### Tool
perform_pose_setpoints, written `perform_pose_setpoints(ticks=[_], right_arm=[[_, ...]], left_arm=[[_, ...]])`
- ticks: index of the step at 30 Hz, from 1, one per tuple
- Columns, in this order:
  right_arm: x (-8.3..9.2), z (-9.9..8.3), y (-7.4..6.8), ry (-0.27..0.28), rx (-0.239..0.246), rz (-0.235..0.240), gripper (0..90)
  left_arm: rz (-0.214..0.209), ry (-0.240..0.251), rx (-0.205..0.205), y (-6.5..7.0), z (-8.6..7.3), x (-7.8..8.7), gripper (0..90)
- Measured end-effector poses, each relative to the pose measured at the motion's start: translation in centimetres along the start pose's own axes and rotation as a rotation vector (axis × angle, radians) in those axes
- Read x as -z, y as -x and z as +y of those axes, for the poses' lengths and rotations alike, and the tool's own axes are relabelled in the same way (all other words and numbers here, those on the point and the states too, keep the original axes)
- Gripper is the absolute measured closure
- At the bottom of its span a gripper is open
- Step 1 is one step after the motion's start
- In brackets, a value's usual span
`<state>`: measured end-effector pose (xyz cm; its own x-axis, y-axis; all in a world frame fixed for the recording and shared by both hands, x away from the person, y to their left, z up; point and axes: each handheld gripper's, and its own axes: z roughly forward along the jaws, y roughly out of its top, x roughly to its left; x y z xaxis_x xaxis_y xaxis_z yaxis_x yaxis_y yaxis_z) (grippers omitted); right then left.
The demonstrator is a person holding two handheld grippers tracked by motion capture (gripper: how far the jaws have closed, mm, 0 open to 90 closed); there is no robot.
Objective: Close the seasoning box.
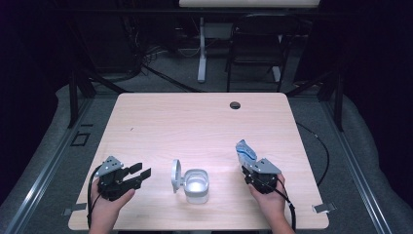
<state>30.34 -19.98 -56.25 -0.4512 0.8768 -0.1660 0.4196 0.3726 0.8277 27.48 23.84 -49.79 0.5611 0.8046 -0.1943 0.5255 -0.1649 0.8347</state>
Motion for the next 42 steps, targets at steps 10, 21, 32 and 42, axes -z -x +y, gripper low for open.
perform_pose_setpoints(ticks=[10, 21, 32, 42], right_arm=[[1.2, -0.7, 0.1, 0.033, -0.023, 0.006, 49.7], [1.6, -1.1, -0.4, 0.041, -0.024, 0.018, 44.7], [2.5, -1.6, -0.3, 0.039, -0.017, 0.018, 42.2], [3.3, -1.8, -0.6, 0.052, -0.025, 0.032, 41.0]], left_arm=[[-0.027, -0.003, -0.033, 1.2, 0.4, -0.2, 59.0], [-0.077, -0.03, -0.1, 3.2, 0.7, -0.9, 86.8], [-0.143, -0.046, -0.138, 5.2, 0.9, -1.7, 90.0], [-0.171, -0.045, -0.145, 5.8, 1.0, -2.0, 90.0]])
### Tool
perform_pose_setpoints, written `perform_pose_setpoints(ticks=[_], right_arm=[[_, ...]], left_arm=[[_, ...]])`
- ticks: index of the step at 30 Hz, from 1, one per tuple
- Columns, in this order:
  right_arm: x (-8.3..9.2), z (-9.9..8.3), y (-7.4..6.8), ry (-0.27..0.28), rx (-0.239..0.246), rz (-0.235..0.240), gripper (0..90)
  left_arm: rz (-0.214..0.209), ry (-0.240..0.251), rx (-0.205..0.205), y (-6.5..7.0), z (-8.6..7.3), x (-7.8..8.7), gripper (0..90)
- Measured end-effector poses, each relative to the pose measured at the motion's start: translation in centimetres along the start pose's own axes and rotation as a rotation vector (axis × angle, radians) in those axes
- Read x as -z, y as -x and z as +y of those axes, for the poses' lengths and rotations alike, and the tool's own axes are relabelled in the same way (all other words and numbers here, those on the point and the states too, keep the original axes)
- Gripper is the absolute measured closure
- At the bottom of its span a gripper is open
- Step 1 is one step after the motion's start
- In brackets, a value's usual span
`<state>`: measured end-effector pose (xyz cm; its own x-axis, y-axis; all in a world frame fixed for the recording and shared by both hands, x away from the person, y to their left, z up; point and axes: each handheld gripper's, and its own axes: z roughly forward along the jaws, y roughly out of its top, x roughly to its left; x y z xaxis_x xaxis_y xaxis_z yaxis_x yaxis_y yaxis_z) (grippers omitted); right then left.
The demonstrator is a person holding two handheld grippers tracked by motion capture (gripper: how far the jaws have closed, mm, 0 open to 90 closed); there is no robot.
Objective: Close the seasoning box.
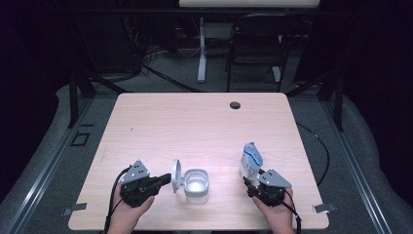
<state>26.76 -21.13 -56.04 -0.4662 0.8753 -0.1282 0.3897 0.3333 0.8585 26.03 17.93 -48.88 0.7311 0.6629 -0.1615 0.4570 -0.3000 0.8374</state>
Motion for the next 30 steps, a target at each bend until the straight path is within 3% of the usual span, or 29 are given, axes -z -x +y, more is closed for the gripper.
perform_pose_setpoints(ticks=[9, 13, 17, 26, 30], right_arm=[[0.1, -0.4, 0.0, 0.003, -0.02, 0.0, 40.6], [0.2, -0.4, 0.0, 0.002, -0.019, 0.001, 40.5], [0.1, -0.5, -0.1, 0.001, -0.018, 0.002, 40.5], [0.2, -0.6, -0.2, -0.001, -0.014, -0.004, 40.2], [0.1, -0.6, -0.3, 0.0, -0.008, 0.004, 39.9]], left_arm=[[-0.046, 0.016, -0.003, 0.9, 0.3, -0.4, 90.0], [-0.065, 0.014, -0.031, 1.4, 0.5, -0.7, 90.0], [-0.087, 0.016, -0.021, 1.7, 0.6, -0.8, 90.0], [-0.036, 0.016, -0.027, 1.3, 0.7, -0.4, 90.0], [0.0, 0.027, -0.003, 0.4, 0.6, -0.1, 90.0]])
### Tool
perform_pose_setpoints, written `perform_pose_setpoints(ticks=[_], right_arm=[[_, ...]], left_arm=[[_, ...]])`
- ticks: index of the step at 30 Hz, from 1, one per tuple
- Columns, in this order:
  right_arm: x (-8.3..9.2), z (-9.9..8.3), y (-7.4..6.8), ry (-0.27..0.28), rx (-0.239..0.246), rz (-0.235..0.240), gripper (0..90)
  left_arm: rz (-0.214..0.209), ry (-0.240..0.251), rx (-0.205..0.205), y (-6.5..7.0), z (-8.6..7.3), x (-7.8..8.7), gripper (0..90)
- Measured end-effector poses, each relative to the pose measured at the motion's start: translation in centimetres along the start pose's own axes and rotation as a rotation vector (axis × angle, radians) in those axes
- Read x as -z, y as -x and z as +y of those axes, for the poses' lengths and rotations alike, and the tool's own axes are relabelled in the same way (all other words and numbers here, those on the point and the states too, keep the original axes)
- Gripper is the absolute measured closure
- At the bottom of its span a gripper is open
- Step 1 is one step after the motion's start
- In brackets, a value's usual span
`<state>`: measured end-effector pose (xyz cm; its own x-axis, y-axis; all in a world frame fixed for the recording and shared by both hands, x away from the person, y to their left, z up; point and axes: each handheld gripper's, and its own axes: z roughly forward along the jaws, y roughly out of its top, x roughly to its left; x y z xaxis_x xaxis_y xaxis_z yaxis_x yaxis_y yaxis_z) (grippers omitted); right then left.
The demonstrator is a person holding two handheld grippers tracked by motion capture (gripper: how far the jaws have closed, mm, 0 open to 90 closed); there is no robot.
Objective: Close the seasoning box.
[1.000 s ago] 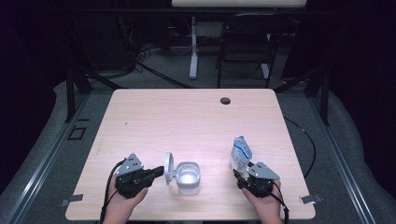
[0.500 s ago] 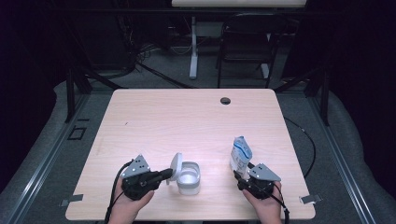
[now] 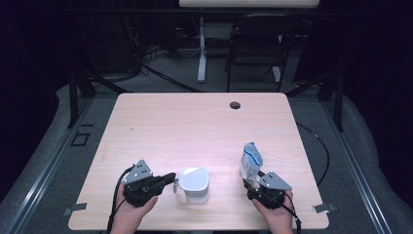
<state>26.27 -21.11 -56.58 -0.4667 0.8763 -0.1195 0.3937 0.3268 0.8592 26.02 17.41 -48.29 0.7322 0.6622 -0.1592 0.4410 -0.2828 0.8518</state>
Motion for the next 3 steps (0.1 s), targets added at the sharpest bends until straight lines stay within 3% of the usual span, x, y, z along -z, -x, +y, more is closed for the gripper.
perform_pose_setpoints(ticks=[3], right_arm=[[0.04, -0.01, -0.13, 0.003, 0.015, 0.003, 39.3]], left_arm=[[0.035, 0.007, 0.033, -1.05, -0.15, 0.39, 85.2]])
